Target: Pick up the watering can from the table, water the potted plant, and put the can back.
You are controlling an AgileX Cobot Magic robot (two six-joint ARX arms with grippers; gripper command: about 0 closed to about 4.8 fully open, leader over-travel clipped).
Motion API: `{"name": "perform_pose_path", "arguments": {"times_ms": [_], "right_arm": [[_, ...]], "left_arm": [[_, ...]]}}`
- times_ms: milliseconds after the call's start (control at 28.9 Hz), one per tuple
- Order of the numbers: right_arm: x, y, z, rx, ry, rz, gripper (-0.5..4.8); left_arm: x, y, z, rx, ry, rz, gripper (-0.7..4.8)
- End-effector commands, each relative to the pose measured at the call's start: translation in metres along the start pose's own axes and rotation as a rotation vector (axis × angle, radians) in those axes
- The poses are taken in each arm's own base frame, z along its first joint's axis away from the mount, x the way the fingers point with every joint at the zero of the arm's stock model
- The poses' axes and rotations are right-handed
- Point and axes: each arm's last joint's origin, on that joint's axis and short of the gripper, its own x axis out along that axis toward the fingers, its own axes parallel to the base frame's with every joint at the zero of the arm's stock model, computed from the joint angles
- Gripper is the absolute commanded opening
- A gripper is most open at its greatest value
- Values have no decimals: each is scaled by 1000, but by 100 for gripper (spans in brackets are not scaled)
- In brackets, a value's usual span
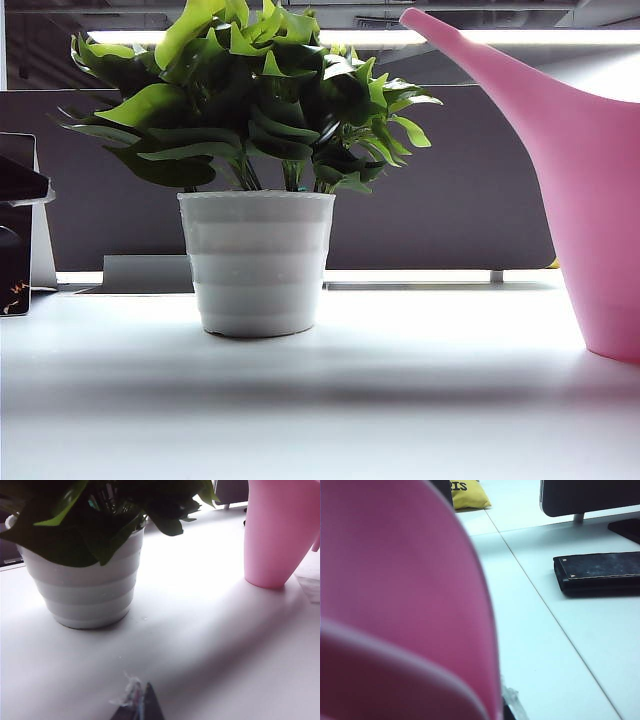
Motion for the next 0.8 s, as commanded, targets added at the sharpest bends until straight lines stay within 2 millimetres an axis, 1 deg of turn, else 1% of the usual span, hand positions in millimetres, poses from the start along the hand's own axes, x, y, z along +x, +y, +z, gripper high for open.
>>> {"name": "perform_pose_path", "arguments": {"times_ms": [35, 243, 347, 485, 658, 797], "right_arm": [[0, 2, 14, 42, -117, 29, -6], [-1, 3, 20, 32, -135, 44, -6], [-2, 3, 27, 14, -139, 43, -6], [-2, 4, 40, -36, -87, 36, -6], [-10, 7, 61, -86, -137, 37, -6], [-13, 9, 72, -89, -128, 37, -6]], "left_arm": [[0, 0, 1, 0, -10, -3, -5], [0, 0, 1, 0, -10, -1, -5], [0, 1, 1, 0, -10, 4, -5], [0, 5, 2, -5, -12, 53, -5], [-4, 15, 10, -15, -11, 152, -5], [-9, 16, 22, -16, -24, 173, -5]]}}
